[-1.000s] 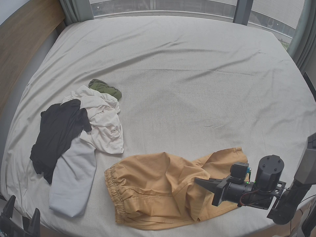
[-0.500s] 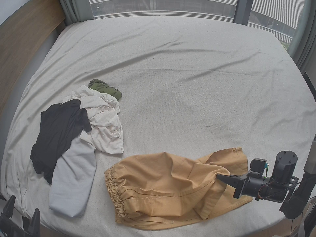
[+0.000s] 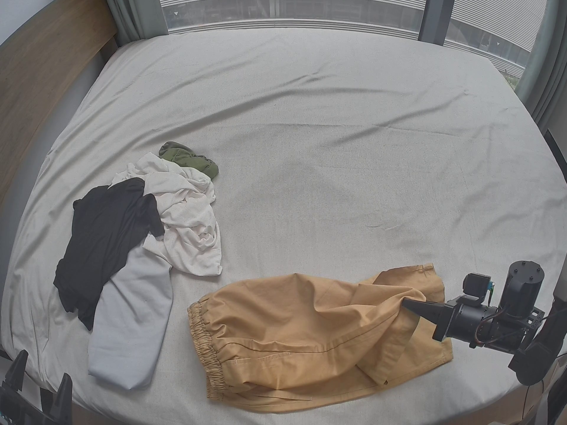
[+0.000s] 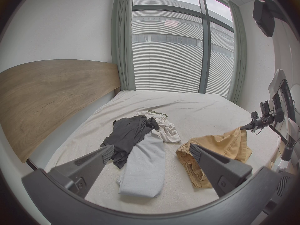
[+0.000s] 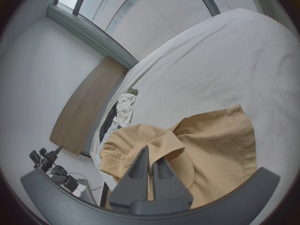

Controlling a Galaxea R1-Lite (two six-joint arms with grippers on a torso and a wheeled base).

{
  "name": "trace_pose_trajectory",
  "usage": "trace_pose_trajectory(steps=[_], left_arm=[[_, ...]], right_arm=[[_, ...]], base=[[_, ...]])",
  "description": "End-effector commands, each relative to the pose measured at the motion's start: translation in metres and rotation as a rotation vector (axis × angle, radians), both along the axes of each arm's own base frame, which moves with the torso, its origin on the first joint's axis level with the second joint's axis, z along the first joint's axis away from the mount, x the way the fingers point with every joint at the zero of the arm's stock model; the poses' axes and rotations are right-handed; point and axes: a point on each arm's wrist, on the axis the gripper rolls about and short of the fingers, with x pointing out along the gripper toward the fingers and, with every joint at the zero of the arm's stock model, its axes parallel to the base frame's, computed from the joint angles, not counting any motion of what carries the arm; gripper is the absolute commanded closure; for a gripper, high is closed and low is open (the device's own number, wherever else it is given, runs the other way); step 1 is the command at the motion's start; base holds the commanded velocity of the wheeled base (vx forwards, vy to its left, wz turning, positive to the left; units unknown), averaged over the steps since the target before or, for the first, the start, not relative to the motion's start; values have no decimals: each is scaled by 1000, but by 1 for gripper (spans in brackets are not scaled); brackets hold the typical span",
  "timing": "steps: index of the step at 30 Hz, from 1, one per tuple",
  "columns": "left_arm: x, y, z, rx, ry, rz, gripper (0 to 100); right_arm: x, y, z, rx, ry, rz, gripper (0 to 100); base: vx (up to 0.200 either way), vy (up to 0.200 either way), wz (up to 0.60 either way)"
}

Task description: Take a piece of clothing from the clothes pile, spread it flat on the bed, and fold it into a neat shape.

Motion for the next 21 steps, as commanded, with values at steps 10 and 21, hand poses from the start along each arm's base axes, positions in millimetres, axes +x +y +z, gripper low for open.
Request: trace_pose_trajectory(steps=[10,21], left_arm=[[0,0,-5,-1,1,0,0],[0,0,-5,-3,1,0,0]], right_arm=[[0,14,-13,21,83,111,0],[9,36,-13,30,48,166,0]], base=[[0,0,0],[0,0,0]])
